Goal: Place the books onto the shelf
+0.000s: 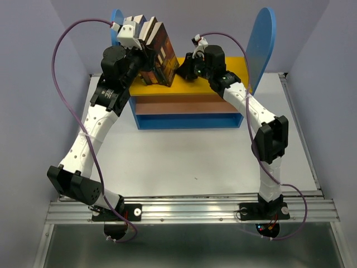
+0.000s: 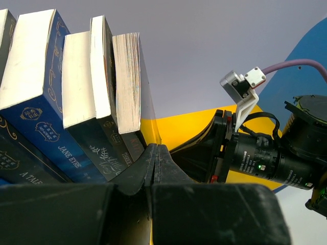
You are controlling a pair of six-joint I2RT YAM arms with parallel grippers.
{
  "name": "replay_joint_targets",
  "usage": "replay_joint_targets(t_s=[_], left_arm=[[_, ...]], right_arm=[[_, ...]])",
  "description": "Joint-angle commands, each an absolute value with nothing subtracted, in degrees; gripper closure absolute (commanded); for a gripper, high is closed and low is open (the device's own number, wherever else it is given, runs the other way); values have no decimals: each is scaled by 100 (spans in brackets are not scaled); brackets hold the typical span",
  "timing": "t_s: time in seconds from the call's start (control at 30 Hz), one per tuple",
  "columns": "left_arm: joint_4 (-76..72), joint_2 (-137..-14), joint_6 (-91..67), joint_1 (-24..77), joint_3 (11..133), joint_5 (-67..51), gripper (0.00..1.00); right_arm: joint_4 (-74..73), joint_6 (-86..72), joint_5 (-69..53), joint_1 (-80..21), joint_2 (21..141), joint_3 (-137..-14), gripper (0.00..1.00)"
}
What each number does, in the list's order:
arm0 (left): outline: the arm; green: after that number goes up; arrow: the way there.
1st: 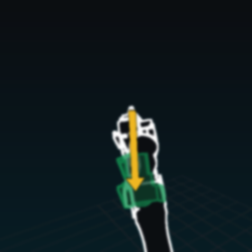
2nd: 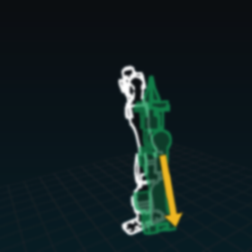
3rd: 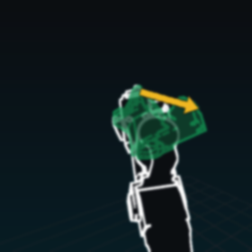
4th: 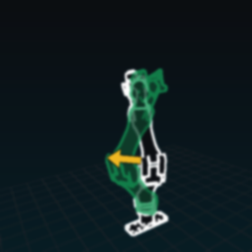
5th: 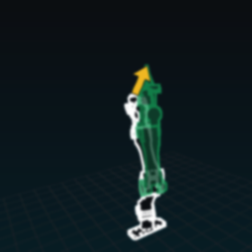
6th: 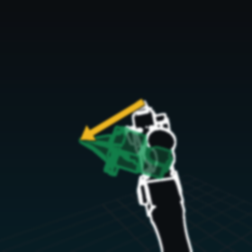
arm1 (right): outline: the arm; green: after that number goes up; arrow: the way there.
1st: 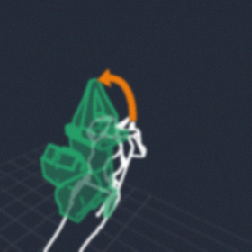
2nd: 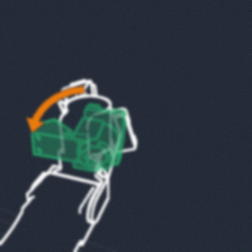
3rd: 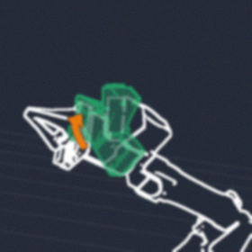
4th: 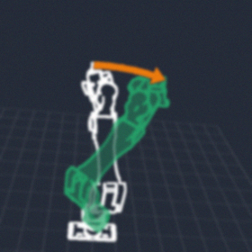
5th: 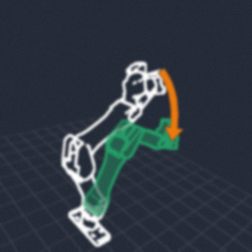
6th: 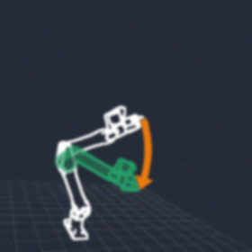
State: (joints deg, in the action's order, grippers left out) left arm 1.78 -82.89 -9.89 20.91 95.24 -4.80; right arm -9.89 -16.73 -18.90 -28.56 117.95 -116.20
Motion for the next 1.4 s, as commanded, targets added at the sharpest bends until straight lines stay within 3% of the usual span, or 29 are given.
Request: replay_joint_targets(t_s=[0.0,0.43,0.63,1.03,1.07,1.27,1.37], left_arm=[[-158,-8358,-852,1899,9712,-474,95],[-448,-8271,-958,1731,9546,-843,95],[-615,-7796,-949,1731,9089,-905,88],[-659,-7286,-967,1740,8772,-1292,55],[-659,-7217,-958,1740,8754,-1301,46],[-650,-6935,-993,1740,8605,-1187,26],[-650,-6742,-993,1740,8473,-1011,9]], right_arm=[[-1195,-1714,-2038,-3006,12181,-11751,82],[-1239,-1705,-1767,-3006,12138,-11839,79],[-1231,-1793,-1144,-3006,11822,-11637,76],[-1151,-1881,-923,-3006,11470,-11470,71],[-1143,-1890,-914,-3006,11444,-11452,69],[-1038,-1942,-554,-3006,11224,-11294,57],[-880,-1969,-291,-3006,11048,-11145,55]])
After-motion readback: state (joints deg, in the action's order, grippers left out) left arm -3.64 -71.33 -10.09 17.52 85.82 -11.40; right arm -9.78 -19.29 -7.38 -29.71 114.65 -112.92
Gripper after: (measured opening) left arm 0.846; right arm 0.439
